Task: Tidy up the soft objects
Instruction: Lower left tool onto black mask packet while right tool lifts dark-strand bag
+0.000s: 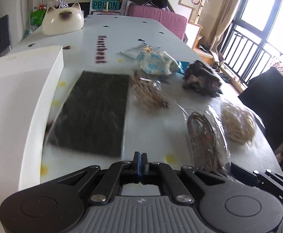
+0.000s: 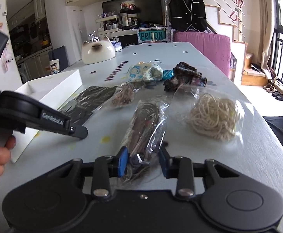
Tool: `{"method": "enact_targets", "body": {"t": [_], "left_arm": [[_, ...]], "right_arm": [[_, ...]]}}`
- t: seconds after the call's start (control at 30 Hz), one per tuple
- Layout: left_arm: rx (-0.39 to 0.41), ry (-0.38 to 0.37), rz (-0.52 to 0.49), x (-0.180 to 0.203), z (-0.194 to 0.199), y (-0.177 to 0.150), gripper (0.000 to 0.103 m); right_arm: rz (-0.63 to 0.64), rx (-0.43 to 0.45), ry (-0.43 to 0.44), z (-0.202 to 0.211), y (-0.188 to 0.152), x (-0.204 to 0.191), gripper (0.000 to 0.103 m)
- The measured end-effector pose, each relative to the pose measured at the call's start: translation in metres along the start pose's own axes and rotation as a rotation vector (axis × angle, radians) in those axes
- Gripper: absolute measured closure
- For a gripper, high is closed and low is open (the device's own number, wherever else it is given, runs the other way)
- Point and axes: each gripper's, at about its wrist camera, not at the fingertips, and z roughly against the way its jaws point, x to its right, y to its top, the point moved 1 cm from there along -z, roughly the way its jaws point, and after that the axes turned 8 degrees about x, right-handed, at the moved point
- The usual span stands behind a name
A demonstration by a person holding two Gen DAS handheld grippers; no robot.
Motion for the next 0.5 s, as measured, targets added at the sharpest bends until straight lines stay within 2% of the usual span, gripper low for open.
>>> {"method": "enact_targets", "body": {"t": [0.07,0.13,0.17,0.2,0.23,0.27,0.3,0.37,0.43,0.5], "left_arm": [[0.011,-0.008,0.008,0.0,0.006,-0.004,0.103],[0.071,0.029,-0.022,0.001,0.011,-0.002,0.101],[0.104,0.054,-0.05,0.002,0.013,0.002,0.092],[0.129,0.08,-0.074,0.003,0.014,0.006,0.073],[0.152,0.1,-0.096,0.002,0.016,0.01,0.061],[0.169,0.112,-0.121,0.002,0.015,0.014,0.04],[0.182,0.129,-0.146,0.003,0.013,0.016,0.029],[0.168,0.158,-0.207,0.004,0.003,0.021,0.029],[0.123,0.157,-0.25,0.005,-0.012,0.023,0.029],[0.074,0.174,-0.269,0.002,-0.026,0.022,0.038]], "right_arm": [[-0.007,-0.003,0.008,0.009,-0.003,0.002,0.069],[-0.008,-0.001,0.012,0.016,-0.007,0.003,0.069],[-0.011,-0.001,0.011,0.018,-0.008,0.004,0.069],[-0.013,-0.001,0.011,0.019,-0.009,0.004,0.069],[-0.015,-0.001,0.011,0.02,-0.009,0.004,0.069],[-0.018,0.001,0.011,0.021,-0.01,0.004,0.069],[-0.019,0.002,0.01,0.021,-0.01,0.005,0.069],[-0.018,0.002,0.008,0.019,-0.009,0.003,0.069],[-0.017,0.004,0.008,0.018,-0.009,0.003,0.069],[-0.02,0.006,0.01,0.018,-0.009,0.004,0.069]]}}
